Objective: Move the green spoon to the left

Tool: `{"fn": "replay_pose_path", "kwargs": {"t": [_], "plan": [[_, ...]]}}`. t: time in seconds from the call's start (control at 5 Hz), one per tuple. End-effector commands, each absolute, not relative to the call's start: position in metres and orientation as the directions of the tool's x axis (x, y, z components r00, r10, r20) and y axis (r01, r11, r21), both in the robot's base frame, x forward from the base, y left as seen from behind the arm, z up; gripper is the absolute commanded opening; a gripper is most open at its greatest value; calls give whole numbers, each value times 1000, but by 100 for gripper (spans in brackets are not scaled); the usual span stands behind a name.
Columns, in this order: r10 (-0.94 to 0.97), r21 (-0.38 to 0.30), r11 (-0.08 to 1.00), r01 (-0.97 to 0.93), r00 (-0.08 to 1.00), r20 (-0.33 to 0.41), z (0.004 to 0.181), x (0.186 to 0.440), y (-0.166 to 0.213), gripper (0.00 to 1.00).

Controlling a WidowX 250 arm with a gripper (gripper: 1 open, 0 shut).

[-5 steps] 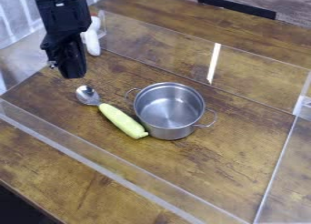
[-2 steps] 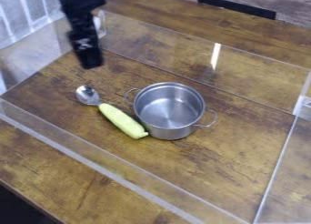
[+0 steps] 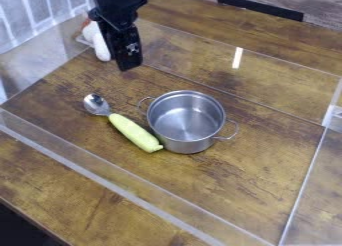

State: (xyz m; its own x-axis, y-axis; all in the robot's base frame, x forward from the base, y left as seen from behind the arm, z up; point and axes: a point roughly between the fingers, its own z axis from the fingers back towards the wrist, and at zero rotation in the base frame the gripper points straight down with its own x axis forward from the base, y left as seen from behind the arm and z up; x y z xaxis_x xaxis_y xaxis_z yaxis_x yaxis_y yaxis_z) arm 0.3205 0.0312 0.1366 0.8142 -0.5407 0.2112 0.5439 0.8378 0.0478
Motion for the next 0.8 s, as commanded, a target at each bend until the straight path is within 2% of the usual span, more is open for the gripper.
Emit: {"fn": "replay_pose_path", "kwargs": {"t": [0.0, 0.2, 0.6], "plan": [[-533, 65, 843, 535, 811, 241, 152, 314, 32, 0], [-501, 48, 862, 505, 835, 228, 148, 319, 25, 100], [-436, 30, 897, 441, 873, 217, 145, 333, 12, 100]]}}
